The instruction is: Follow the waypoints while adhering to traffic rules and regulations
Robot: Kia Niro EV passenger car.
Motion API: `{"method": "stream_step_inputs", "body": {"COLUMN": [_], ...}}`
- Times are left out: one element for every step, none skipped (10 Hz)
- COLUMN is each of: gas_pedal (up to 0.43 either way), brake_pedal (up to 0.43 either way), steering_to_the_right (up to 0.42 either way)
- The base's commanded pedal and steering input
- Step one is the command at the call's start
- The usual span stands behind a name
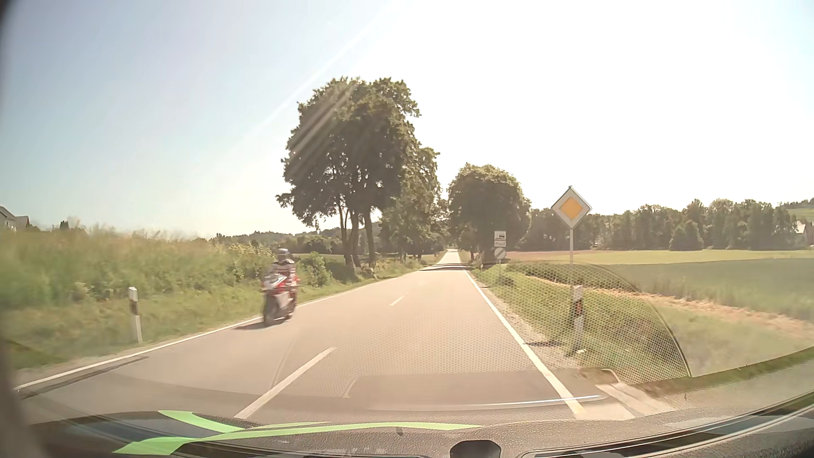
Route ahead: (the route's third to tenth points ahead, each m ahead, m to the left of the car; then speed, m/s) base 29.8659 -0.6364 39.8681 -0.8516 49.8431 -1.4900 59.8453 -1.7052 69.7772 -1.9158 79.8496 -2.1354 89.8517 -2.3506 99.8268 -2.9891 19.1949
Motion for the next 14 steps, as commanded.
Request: {"method": "stream_step_inputs", "body": {"gas_pedal": [0.28, 0.287, 0.299, 0.299, 0.299, 0.311, 0.311, 0.311, 0.319, 0.319, 0.319, 0.319, 0.319, 0.319], "brake_pedal": [0.0, 0.0, 0.0, 0.0, 0.0, 0.0, 0.0, 0.0, 0.0, 0.0, 0.0, 0.0, 0.0, 0.0], "steering_to_the_right": [0.005, 0.006, 0.006, 0.005, 0.005, 0.005, 0.005, 0.006, 0.005, 0.004, 0.003, 0.003, 0.003, 0.003]}}
